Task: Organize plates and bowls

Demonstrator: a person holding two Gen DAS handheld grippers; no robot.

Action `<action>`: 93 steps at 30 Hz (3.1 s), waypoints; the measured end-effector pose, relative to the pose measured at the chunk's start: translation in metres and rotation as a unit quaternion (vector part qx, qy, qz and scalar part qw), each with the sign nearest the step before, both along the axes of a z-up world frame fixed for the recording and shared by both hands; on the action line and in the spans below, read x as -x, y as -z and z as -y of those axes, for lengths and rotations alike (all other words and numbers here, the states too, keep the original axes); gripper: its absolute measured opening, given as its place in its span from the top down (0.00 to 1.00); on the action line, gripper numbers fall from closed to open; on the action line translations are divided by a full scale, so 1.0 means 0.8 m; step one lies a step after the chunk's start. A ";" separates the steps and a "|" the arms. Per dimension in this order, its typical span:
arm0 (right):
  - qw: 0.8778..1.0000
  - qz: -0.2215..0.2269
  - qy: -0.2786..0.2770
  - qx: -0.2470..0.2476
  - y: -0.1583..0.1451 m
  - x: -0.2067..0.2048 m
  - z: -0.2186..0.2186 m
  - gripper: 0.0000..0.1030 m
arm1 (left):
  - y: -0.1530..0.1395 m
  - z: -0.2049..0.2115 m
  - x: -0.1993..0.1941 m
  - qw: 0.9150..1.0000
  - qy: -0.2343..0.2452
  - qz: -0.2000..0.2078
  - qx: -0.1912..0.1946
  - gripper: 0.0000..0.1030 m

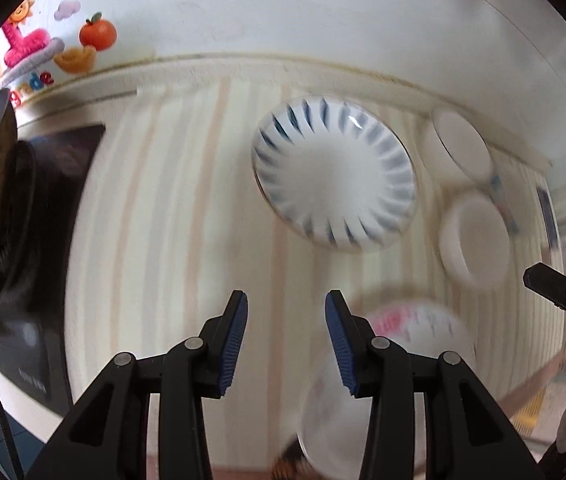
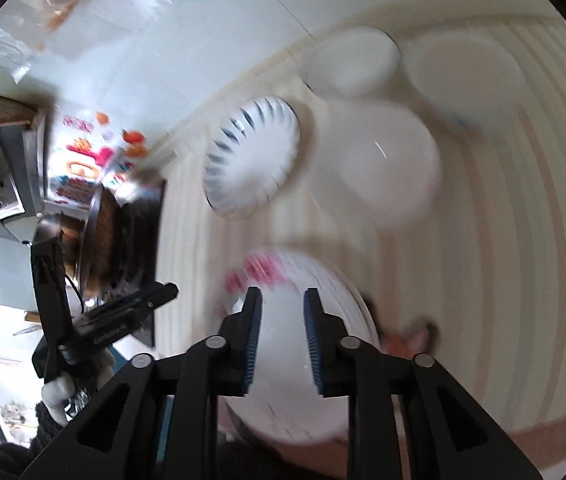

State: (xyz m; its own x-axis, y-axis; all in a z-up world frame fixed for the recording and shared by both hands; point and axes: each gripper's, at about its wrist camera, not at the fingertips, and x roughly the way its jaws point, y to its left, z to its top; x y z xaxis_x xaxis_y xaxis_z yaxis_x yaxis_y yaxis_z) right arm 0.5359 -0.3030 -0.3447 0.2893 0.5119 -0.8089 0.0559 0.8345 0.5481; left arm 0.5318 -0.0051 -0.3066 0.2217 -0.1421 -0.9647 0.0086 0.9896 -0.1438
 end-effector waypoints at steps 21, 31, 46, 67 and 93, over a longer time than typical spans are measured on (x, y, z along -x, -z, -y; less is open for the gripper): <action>0.987 -0.082 -0.002 0.135 0.125 -0.226 -0.076 0.77 | 0.121 0.002 -0.158 0.998 0.026 -0.053 0.018 0.79; 0.985 -0.074 -0.020 0.155 0.124 -0.225 -0.083 0.91 | 0.098 0.002 -0.131 0.999 0.027 -0.038 0.012 0.79; 0.990 -0.042 -0.046 0.125 0.038 -0.173 -0.084 0.91 | 0.016 -0.030 -0.069 1.000 0.006 0.000 0.025 0.79; 0.988 -0.059 -0.095 0.108 0.011 -0.009 -0.052 0.91 | 0.009 0.035 0.075 0.999 0.029 -0.018 0.020 0.79; 0.982 -0.135 -0.090 0.098 0.113 0.060 -0.007 0.91 | 0.077 0.087 0.104 0.996 0.051 -0.069 -0.018 0.79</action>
State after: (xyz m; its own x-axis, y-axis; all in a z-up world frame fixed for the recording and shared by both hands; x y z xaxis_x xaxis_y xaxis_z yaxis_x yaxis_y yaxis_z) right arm 0.4879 -0.2972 -0.4354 -0.0303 0.3609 -0.9321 0.0198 0.9326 0.3604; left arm 0.4487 -0.0751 -0.3681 0.0720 -0.1217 -0.9899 0.0912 0.9892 -0.1150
